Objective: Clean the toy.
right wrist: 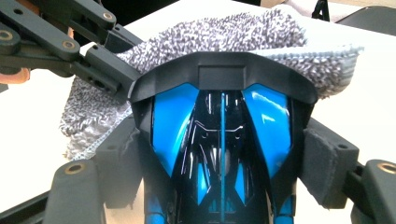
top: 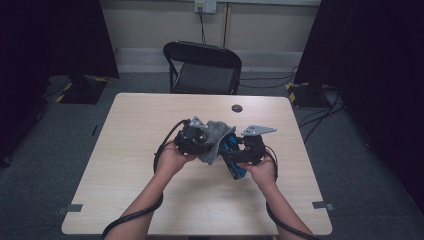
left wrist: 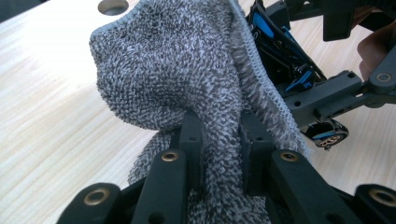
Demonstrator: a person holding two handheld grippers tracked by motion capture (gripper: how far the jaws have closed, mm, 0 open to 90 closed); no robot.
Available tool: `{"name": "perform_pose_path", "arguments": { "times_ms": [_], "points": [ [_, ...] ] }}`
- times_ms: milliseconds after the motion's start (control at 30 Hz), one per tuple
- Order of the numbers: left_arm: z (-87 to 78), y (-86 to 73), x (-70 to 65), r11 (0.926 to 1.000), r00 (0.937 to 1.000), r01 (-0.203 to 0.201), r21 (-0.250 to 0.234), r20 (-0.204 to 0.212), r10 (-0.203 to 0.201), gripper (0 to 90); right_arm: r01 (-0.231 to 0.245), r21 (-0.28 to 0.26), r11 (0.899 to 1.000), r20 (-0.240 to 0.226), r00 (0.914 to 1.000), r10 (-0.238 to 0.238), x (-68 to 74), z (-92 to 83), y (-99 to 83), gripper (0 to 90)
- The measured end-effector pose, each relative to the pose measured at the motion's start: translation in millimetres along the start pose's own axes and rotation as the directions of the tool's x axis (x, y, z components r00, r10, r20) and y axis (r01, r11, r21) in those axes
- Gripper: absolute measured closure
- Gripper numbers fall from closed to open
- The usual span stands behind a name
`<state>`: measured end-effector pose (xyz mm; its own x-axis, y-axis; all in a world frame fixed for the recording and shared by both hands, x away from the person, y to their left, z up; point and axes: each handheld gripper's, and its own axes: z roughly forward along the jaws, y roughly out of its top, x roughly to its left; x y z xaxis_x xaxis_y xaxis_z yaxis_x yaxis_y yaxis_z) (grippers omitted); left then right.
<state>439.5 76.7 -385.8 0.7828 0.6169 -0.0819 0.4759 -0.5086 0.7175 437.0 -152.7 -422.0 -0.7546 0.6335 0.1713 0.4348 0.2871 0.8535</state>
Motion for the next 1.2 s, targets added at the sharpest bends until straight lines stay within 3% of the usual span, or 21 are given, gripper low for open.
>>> {"name": "perform_pose_path", "arguments": {
  "times_ms": [1200],
  "points": [
    [23.4, -16.4, -14.1, 0.9995, 0.9985, -0.006, 0.030, 0.055, 0.004, 74.9, -0.014, -0.016, 1.000, -0.001, 0.9999, 0.014, 0.0, 0.7, 2.2, 25.6]
  ]
}}
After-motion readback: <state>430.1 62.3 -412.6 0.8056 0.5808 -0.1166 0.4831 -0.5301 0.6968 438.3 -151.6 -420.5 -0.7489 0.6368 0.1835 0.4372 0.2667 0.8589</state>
